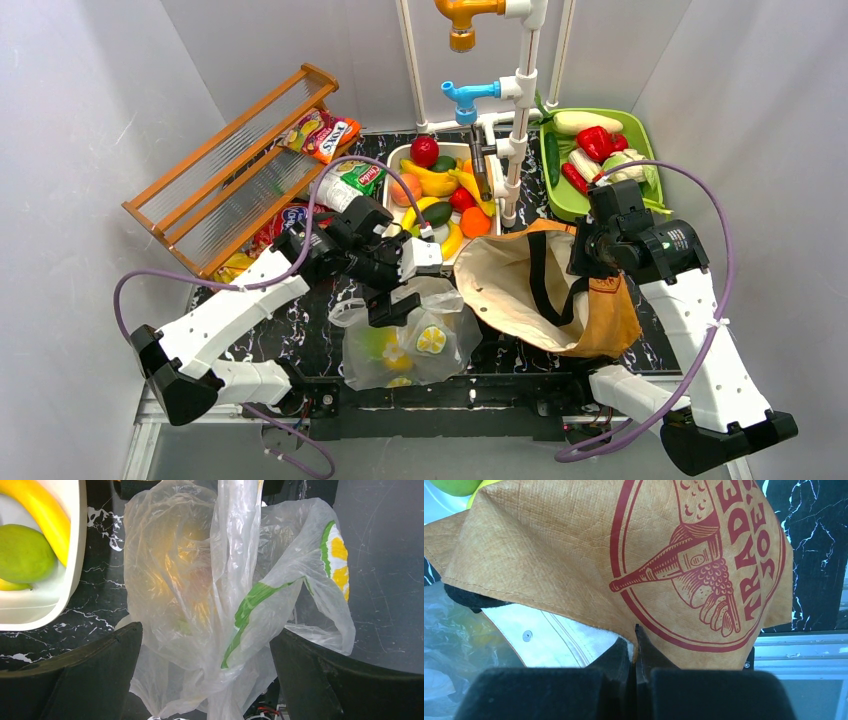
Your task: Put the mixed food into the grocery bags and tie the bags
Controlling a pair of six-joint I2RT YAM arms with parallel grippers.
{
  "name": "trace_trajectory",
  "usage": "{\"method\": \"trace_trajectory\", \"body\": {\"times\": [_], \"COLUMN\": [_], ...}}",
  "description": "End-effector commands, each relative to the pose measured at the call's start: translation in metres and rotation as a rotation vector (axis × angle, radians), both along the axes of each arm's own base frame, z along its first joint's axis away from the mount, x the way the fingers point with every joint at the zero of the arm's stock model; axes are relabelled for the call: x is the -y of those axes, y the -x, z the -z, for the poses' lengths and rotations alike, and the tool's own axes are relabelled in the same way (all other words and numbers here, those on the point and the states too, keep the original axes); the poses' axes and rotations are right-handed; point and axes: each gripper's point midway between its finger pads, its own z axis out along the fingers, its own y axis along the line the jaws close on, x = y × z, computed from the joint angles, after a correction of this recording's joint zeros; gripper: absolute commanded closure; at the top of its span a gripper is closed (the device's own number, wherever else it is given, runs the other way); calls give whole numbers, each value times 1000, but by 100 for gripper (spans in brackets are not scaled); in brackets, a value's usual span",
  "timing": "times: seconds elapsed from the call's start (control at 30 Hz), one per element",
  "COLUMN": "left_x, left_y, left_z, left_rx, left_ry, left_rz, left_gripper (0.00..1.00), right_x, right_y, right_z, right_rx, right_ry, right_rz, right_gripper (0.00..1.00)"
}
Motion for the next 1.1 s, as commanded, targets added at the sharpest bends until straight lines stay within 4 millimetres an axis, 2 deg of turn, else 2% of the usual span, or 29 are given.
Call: {"method": "trace_trajectory", "body": {"times": [0.0, 0.03, 0.1, 0.27, 0.33, 0.37, 0.6, 0.8, 1.07], "left_x": [4, 4, 7, 12, 11, 10, -5, -12, 1], "left_y": [-8, -10, -10, -12, -11, -11, -5, 5, 7], "left_z": [4, 5, 6, -1, -9, -14, -74, -120, -176], "left_rx": [43, 45, 39, 48, 58, 64, 137, 148, 166], "left_ry": [28, 28, 40, 87, 105, 116, 270, 356, 489], "left_rz": [-43, -54, -61, -83, -99, -111, -235, -259, -231], "left_gripper": [4, 9, 23, 83, 97, 100, 100, 100, 100], "right_x": [2, 3, 3, 4, 4, 3, 2, 2, 2], "right_y": [-7, -7, -8, -8, -8, -8, -13, -17, -23], "right_z": [-10, -11, -11, -12, -11, -11, -15, -17, -21], "right_rx": [54, 55, 55, 55, 52, 51, 64, 69, 81], "right_ry": [5, 5, 8, 15, 17, 16, 17, 27, 36], "right_rz": [10, 9, 10, 3, 1, -2, -8, -15, -16], "right_gripper": [99, 99, 99, 99, 99, 99, 99, 99, 99]}}
